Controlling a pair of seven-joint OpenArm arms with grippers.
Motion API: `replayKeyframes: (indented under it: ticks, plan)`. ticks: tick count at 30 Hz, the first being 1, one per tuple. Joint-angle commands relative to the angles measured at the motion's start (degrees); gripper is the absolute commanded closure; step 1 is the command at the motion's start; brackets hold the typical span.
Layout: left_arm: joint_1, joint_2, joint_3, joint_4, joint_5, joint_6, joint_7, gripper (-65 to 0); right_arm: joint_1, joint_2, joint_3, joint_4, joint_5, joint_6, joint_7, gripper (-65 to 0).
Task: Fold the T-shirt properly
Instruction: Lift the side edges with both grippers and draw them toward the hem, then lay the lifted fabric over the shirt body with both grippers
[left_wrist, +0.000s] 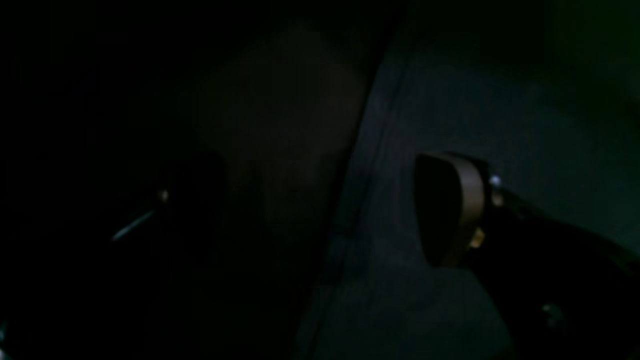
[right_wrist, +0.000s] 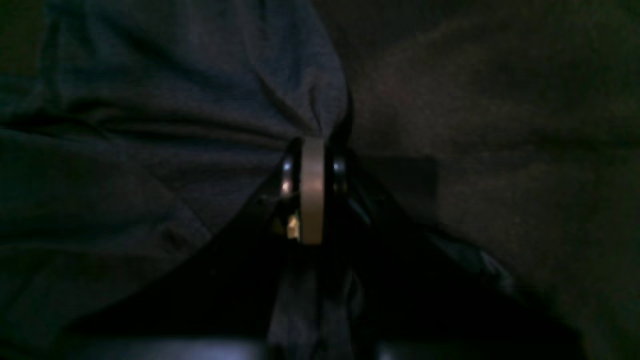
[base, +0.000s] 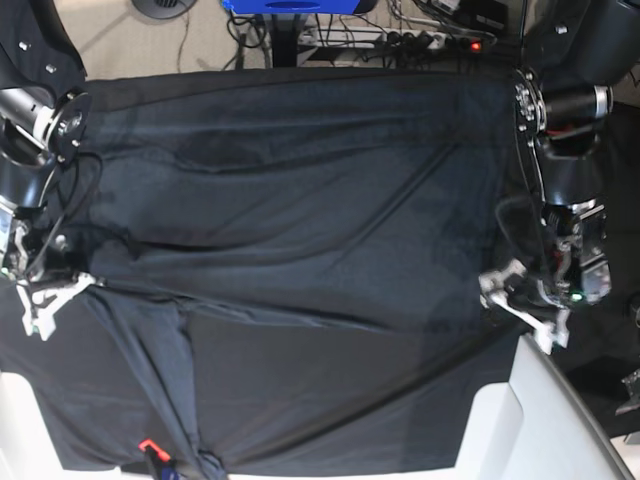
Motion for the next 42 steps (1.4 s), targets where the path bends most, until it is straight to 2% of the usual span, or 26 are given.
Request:
replayKeyframes:
  ticks: [1, 3, 9, 11, 13, 16, 18, 21, 23, 28, 31, 35, 41, 42]
  plan:
    - [-1.27, -0.28, 2.06, 0.41, -0.28, -0.16, -1.55, -56.1, 1.58, 0.73, 0.09, 0.98, 0.53, 0.22, 1.01, -0.6]
    - [-0.75, 0.6, 4.08, -0.12, -0.28, -0.16, -2.25, -56.1, 1.58, 0.91, 0.09, 0.98, 0.53, 0.22, 1.01, -0.6]
    - [2.24, 1.13, 3.99, 0.32, -0.28, -0.16, -2.34, -55.9, 1.58, 0.91, 0.0, 0.98, 0.53, 0.66, 1.01, -0.6]
    - [2.77, 1.04, 3.99, 0.32, -0.28, -0.16, -2.34, -51.2, 1.58, 0.82, -0.09, 0.98, 0.53, 0.66, 1.01, -0.6]
    - [3.47, 1.04, 3.99, 0.32, -0.28, -0.16, -2.34, -39.8, 1.58, 0.73, -0.18, 0.98, 0.53, 0.66, 1.01, -0.6]
    - [4.44, 0.87, 3.99, 0.32, -0.37, -0.16, -2.34, -14.3, 1.58, 0.64, -0.18, 0.98, 0.53, 0.66, 1.01, -0.6]
    - [4.97, 0.78, 2.32, 0.32, -0.37, -0.16, -2.34, 0.0, 1.58, 0.29, -0.18, 0.98, 0.53, 0.66, 1.01, -0.6]
    - [6.46, 0.95, -1.9, 1.64, -0.28, -0.16, -1.9, 0.0, 1.58, 0.12, -0.18, 0.98, 0.53, 0.66, 1.01, -0.6]
    - [9.01, 0.95, -3.39, 6.21, -0.28, -0.16, -1.55, 0.0, 1.58, 0.12, -0.18, 0.98, 0.53, 0.66, 1.01, -0.6]
    - [16.13, 1.13, -4.01, 21.5, -0.28, -0.16, 4.61, 0.0, 1.58, -0.06, -0.18, 0.98, 0.53, 0.66, 1.01, -0.6]
    - [18.95, 1.22, -4.01, 26.95, -0.28, -0.07, 5.57, 0.0, 1.58, -0.06, -0.18, 0.98, 0.53, 0.66, 1.01, -0.6]
    - [20.09, 1.22, -4.01, 27.75, -0.11, -0.07, 6.19, 0.0, 1.58, -0.06, -0.18, 0.98, 0.53, 0.66, 1.01, -0.6]
    - [20.44, 1.04, -4.09, 31.53, 0.07, 0.1, 10.5, -0.2, 1.58, -0.06, -0.18, 0.98, 0.53, 0.66, 1.01, -0.6]
    - [20.88, 1.04, -4.09, 32.76, 0.07, 0.1, 11.02, -8.9, 1.58, -0.06, -0.18, 0.98, 0.53, 0.66, 1.01, -0.6]
